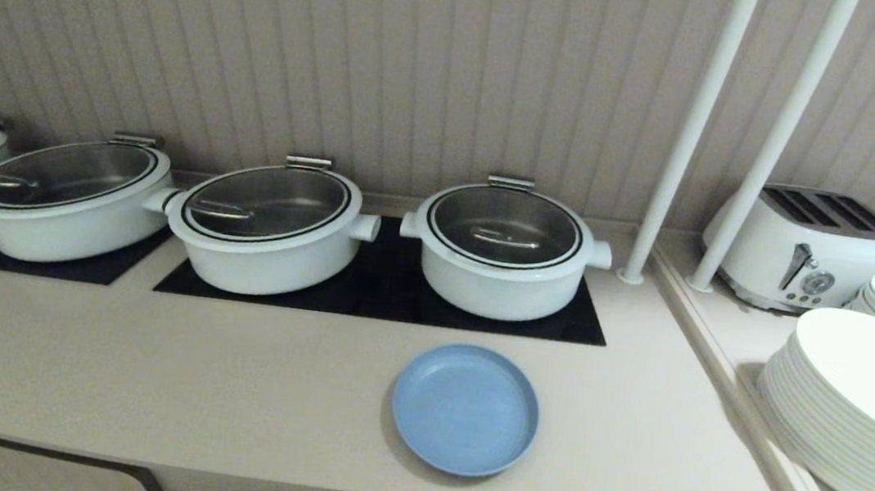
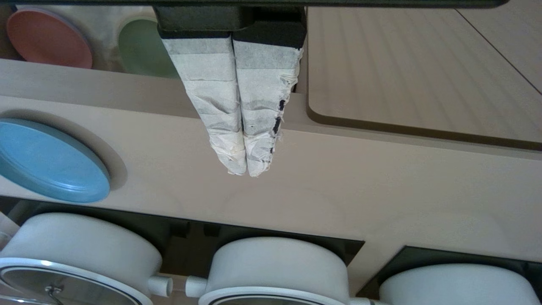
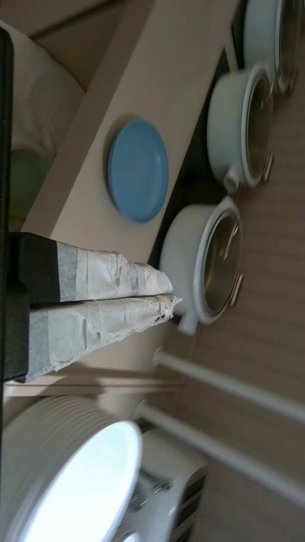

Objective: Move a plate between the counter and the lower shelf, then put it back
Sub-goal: Pick up the plate

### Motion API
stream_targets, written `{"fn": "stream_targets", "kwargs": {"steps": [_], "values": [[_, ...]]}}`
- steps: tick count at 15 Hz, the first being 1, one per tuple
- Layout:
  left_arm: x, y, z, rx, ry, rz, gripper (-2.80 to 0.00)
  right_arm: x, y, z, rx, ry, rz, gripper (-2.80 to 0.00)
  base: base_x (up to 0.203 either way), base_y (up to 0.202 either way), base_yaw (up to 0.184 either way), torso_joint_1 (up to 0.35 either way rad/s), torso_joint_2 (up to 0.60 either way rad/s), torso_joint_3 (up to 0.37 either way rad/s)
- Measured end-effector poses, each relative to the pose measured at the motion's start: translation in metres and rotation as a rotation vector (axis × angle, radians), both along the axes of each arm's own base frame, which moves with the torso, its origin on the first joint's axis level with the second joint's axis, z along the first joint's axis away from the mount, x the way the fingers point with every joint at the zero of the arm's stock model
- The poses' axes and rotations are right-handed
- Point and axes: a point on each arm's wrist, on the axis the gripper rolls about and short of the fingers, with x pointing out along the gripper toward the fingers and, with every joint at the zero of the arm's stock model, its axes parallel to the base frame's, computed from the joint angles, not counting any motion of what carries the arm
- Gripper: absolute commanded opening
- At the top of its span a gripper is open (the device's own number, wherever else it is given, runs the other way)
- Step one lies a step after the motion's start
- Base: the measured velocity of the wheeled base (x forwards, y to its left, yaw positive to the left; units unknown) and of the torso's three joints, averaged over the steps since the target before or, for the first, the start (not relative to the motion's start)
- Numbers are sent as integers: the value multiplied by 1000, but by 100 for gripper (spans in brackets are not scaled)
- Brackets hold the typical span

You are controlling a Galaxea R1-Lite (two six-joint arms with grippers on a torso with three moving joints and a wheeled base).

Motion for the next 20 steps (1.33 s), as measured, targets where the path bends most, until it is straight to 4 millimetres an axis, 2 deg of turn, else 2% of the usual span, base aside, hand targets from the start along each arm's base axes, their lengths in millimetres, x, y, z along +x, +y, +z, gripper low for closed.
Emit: {"fn": "stream_targets", "kwargs": {"steps": [4, 6, 9, 11, 14, 17, 20], "values": [[0, 0, 0, 0, 0, 0, -280, 28, 2, 49, -47, 40, 80, -280, 0, 0, 0, 0, 0, 0], [0, 0, 0, 0, 0, 0, -280, 54, 2, 70, -61, 76, 117, -280, 0, 0, 0, 0, 0, 0], [0, 0, 0, 0, 0, 0, -280, 99, 5, 89, -69, 141, 197, -280, 0, 0, 0, 0, 0, 0], [0, 0, 0, 0, 0, 0, -280, 129, 13, 94, -72, 185, 273, -280, 0, 0, 0, 0, 0, 0], [0, 0, 0, 0, 0, 0, -280, 168, 39, 97, -71, 270, 375, -280, 0, 0, 0, 0, 0, 0], [0, 0, 0, 0, 0, 0, -280, 203, 73, 94, -30, 387, 376, -280, 0, 0, 0, 0, 0, 0], [0, 0, 0, 0, 0, 0, -280, 225, 111, 82, 35, 534, 315, -280, 0, 0, 0, 0, 0, 0]]}}
